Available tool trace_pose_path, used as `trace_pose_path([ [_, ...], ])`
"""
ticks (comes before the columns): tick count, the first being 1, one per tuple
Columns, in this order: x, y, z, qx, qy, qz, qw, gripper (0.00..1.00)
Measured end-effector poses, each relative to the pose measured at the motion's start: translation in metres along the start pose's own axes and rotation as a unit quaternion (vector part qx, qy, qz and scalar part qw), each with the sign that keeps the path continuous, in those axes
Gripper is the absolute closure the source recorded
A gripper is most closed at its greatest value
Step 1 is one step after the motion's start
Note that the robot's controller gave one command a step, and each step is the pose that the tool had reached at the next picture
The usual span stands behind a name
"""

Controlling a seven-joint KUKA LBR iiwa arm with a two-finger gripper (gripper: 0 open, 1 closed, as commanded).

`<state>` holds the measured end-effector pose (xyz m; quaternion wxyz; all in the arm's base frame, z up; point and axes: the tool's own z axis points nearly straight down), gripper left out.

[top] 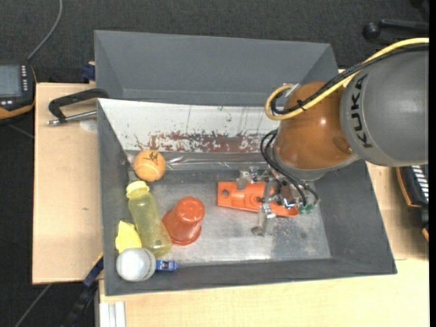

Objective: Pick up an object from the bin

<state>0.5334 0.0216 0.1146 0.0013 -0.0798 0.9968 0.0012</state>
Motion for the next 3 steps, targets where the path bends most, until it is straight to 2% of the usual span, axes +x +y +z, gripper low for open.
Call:
trace_pose_path([
  [1, -0.022, -0.001, 0.026, 0.001, -0.0026, -0.133, 0.9911, 0.0],
  [2, -0.031, 0.0, 0.038, 0.0, -0.0026, -0.154, 0.988, 0.0],
  [3, -0.06, 0.006, 0.044, 0.001, -0.005, -0.251, 0.9679, 1.0],
])
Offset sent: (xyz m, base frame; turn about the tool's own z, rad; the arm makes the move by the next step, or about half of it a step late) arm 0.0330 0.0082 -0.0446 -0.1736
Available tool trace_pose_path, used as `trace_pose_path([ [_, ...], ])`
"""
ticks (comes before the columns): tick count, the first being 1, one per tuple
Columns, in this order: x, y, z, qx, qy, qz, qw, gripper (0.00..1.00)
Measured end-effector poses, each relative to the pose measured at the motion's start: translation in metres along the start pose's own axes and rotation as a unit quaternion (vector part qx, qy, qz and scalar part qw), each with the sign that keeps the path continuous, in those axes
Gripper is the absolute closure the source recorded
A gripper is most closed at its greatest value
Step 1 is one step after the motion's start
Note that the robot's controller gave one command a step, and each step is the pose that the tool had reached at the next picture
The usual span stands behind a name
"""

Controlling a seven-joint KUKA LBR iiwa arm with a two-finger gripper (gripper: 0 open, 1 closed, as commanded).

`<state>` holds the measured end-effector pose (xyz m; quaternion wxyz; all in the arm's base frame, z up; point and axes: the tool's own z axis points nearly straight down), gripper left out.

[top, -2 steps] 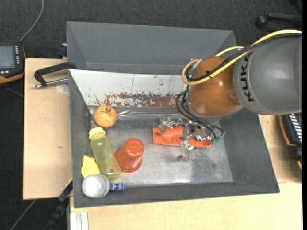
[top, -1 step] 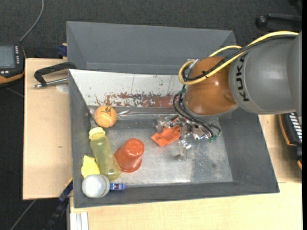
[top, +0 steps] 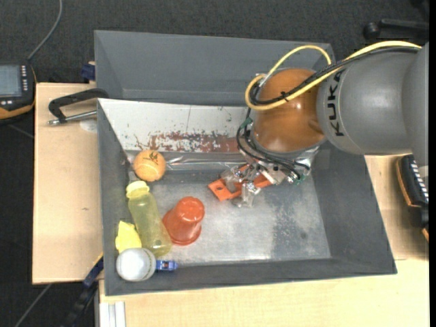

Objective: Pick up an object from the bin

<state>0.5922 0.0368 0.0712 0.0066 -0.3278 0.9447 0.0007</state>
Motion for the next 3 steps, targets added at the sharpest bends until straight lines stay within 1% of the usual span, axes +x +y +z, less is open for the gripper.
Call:
trace_pose_path([
  [2, -0.001, 0.0, -0.002, 0.0, 0.0003, -0.001, 1.0, 1.0],
  [3, -0.023, 0.024, -0.018, 0.0, -0.0014, -0.111, 0.9938, 1.0],
])
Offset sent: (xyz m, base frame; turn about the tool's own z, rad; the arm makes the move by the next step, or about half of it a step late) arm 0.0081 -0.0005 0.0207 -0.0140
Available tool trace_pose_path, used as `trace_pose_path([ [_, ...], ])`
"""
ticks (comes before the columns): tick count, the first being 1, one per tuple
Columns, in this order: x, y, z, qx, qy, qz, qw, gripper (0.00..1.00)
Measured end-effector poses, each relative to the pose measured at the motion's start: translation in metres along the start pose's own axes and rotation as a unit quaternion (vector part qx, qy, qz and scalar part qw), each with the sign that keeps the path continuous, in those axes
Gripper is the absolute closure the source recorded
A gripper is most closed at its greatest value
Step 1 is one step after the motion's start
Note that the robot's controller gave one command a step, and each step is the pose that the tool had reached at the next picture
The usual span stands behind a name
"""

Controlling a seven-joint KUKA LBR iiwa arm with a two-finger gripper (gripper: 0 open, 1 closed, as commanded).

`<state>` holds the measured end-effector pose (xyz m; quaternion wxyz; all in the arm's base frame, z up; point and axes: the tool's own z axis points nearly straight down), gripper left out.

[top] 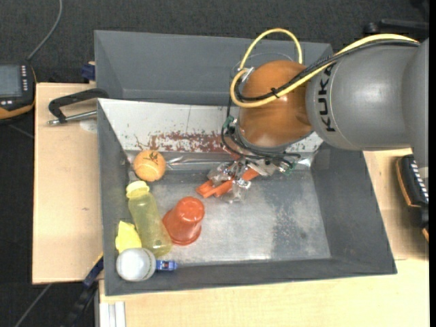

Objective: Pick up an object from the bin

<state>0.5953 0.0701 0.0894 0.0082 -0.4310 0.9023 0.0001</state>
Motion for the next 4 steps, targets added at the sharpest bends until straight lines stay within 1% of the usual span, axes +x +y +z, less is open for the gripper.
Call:
trace_pose_path([
  [1, 0.006, -0.008, 0.001, -0.002, -0.0007, -0.02, 0.9998, 1.0],
  [2, 0.004, -0.008, -0.04, -0.001, -0.0003, 0.131, 0.9914, 1.0],
  [3, -0.009, 0.006, -0.059, 0.0, -0.0033, 0.026, 0.9996, 1.0],
  [4, -0.019, 0.019, -0.183, 0.0, -0.0035, 0.138, 0.9904, 1.0],
])
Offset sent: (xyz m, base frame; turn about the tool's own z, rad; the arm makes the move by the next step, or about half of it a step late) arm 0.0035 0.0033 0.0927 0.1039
